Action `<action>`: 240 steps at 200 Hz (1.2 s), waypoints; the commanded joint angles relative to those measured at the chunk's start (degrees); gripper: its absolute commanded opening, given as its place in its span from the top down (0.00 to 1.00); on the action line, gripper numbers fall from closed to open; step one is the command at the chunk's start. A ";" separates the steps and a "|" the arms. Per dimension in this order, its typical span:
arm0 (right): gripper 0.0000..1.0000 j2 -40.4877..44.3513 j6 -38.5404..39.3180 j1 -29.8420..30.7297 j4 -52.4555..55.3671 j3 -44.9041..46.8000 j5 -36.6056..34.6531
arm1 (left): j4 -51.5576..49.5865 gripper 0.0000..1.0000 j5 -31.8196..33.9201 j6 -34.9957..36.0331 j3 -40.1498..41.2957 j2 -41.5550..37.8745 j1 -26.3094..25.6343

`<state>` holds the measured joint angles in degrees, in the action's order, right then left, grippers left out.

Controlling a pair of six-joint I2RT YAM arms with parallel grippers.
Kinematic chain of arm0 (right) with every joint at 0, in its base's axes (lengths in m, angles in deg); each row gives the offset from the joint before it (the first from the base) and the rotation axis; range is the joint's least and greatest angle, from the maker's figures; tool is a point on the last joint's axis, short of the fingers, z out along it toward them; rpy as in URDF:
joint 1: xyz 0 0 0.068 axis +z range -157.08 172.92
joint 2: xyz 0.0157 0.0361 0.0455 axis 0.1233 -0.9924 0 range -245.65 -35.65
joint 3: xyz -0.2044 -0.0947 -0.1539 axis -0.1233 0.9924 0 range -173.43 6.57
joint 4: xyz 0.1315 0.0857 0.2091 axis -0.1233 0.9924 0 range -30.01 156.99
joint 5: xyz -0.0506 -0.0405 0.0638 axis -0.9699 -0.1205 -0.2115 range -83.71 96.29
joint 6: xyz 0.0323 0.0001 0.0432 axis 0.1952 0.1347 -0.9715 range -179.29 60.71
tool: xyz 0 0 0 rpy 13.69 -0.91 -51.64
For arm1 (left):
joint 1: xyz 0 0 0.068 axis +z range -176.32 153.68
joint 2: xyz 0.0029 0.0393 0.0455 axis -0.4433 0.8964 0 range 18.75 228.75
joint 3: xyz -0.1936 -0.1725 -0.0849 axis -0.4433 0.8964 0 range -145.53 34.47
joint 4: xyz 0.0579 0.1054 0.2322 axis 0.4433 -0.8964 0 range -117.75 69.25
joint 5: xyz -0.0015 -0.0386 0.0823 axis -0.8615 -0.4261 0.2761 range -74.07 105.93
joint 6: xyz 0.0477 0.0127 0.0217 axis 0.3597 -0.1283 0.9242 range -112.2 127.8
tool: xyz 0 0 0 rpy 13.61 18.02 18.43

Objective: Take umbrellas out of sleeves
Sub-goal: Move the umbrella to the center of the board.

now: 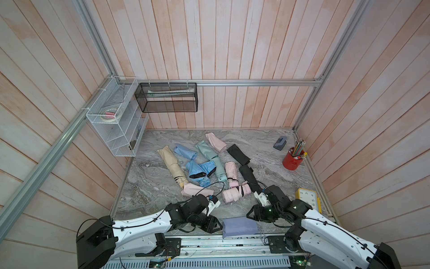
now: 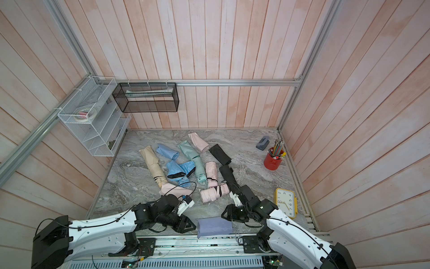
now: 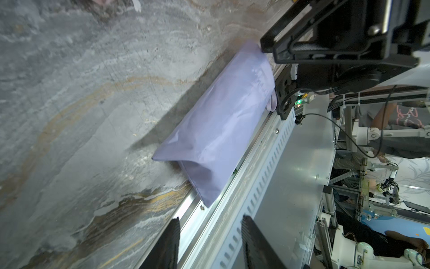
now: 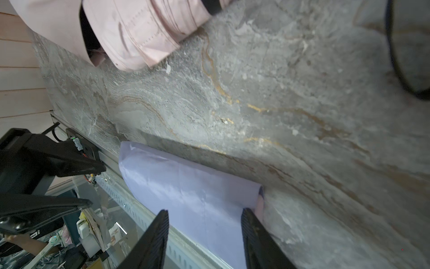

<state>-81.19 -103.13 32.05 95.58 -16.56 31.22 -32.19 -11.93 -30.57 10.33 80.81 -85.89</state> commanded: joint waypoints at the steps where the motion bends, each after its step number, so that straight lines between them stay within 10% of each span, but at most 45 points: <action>1: 0.47 1.92 -1.47 0.33 6.67 0.81 -0.12 | -1.60 0.53 -1.33 1.23 -2.91 1.98 -0.19; 103: 0.53 2.28 -7.47 0.37 -6.17 8.23 13.72 | 0.16 0.51 -3.80 2.47 -8.29 12.41 0.30; 240: 0.54 -22.16 -3.33 -2.66 -28.40 -5.44 10.46 | 4.26 0.58 -2.00 6.99 -8.00 14.78 19.41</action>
<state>-99.59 -109.18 30.39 75.98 -17.54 41.97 -31.23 -16.41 -25.94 3.19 95.28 -69.17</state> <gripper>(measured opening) 0.461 0.417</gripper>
